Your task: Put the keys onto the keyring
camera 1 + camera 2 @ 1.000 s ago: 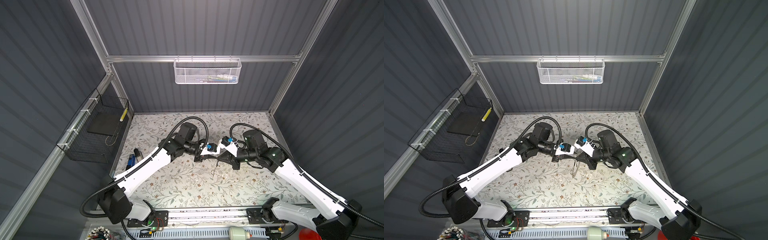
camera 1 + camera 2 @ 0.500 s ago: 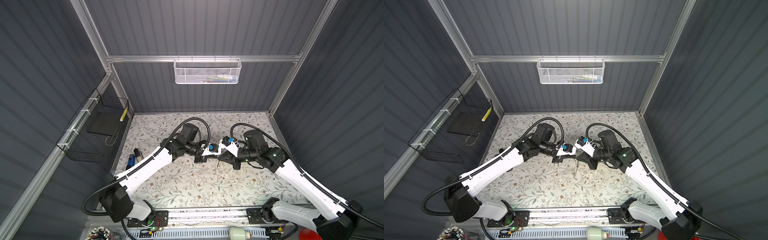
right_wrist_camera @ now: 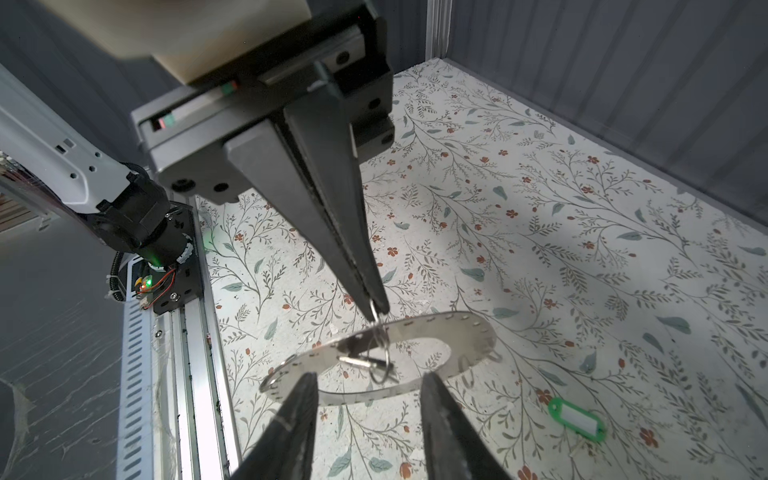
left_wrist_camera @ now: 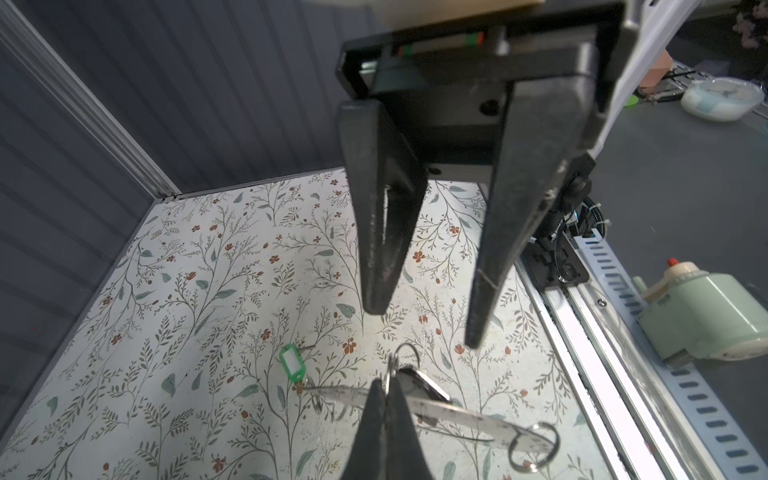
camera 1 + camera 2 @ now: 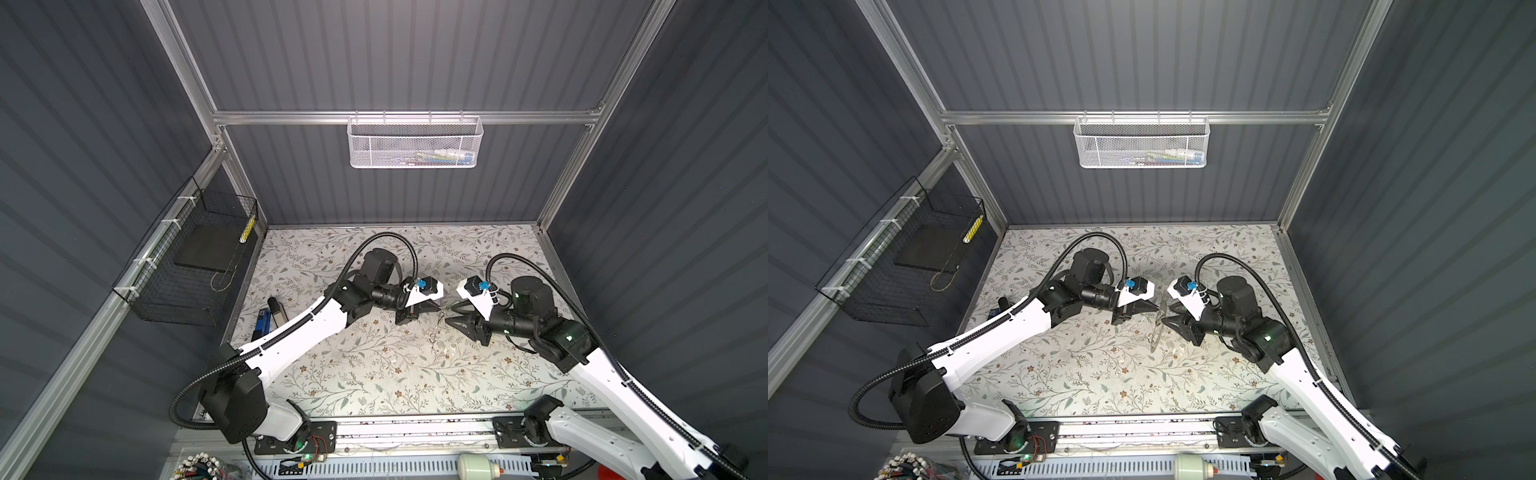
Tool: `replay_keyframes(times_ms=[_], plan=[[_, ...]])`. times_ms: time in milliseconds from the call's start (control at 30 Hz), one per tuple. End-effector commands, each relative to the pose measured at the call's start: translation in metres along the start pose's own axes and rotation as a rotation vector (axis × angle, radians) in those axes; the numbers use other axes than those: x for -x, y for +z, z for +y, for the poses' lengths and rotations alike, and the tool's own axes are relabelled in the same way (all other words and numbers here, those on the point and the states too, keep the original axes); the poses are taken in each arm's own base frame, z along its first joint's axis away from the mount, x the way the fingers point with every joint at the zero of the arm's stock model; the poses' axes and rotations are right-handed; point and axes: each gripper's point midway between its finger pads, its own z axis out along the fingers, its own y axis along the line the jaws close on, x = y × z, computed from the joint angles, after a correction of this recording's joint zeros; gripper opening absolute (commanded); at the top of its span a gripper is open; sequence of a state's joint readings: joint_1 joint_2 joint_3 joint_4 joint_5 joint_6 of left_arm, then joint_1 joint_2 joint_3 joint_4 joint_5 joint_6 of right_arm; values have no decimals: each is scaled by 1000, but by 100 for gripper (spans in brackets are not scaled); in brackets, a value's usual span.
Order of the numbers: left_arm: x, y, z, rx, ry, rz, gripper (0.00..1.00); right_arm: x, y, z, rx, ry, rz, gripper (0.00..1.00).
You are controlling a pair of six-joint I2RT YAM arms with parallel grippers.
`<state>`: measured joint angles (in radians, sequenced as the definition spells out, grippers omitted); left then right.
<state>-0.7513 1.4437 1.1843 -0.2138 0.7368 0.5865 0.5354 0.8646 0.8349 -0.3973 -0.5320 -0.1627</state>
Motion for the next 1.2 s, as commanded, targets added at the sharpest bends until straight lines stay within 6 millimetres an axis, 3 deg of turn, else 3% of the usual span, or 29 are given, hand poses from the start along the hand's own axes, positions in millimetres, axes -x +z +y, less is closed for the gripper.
replay_keyframes(times_ms=[0,233,667,967,1167], plan=[[36,-14,7,39,-11,-135,0,8,1,-2,-8,25,-58,43],[47,-18,12,73,-81,-210,0,11,6,-9,-30,3,-62,41],[59,-24,29,160,-216,-331,0,43,1,-37,-203,-88,-180,33],[62,-24,34,170,-216,-338,0,35,10,-33,-167,-118,-124,20],[69,-23,39,173,-215,-364,0,35,6,-35,-191,-161,-111,25]])
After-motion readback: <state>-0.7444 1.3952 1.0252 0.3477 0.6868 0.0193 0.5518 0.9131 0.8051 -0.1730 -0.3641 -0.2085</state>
